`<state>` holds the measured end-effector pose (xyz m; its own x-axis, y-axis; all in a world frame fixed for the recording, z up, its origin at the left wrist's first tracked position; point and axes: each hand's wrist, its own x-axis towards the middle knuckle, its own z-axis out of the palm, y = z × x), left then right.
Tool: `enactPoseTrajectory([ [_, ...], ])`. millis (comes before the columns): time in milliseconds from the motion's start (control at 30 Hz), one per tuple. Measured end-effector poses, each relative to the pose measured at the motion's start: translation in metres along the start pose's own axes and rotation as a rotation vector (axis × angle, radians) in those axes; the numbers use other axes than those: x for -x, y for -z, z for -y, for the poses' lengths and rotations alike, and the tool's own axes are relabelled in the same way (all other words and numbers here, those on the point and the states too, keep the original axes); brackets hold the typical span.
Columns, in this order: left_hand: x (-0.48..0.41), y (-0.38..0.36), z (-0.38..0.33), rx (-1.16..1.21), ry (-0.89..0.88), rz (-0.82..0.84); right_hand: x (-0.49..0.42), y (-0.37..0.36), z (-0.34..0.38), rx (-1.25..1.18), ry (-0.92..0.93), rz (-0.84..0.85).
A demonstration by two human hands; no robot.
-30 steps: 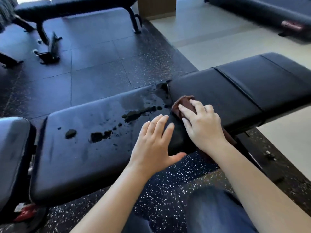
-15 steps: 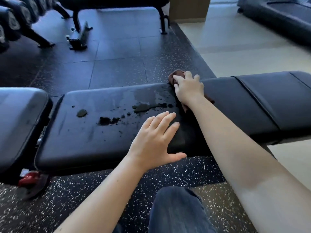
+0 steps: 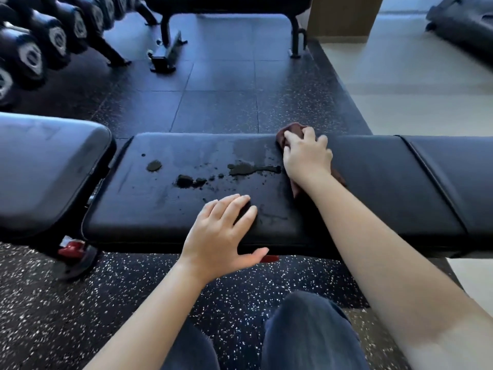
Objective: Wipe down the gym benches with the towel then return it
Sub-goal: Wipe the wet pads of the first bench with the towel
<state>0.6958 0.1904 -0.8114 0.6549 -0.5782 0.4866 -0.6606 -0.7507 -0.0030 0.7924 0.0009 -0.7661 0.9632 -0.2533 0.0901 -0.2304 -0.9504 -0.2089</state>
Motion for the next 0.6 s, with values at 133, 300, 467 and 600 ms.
enactPoseTrajectory([
  [133,0.000,0.001,0.000,-0.003,0.004,-0.012,-0.006,0.003,0.010,-0.003,-0.013,0.009],
  [300,0.001,0.000,0.001,0.017,0.009,-0.012,0.089,-0.006,0.005,-0.010,0.091,-0.161],
  [467,0.001,0.001,0.000,0.038,0.041,-0.020,0.068,-0.009,0.018,-0.016,0.035,-0.114],
  [600,0.002,0.002,-0.001,0.054,0.068,-0.006,-0.001,-0.002,0.044,-0.047,-0.040,0.034],
])
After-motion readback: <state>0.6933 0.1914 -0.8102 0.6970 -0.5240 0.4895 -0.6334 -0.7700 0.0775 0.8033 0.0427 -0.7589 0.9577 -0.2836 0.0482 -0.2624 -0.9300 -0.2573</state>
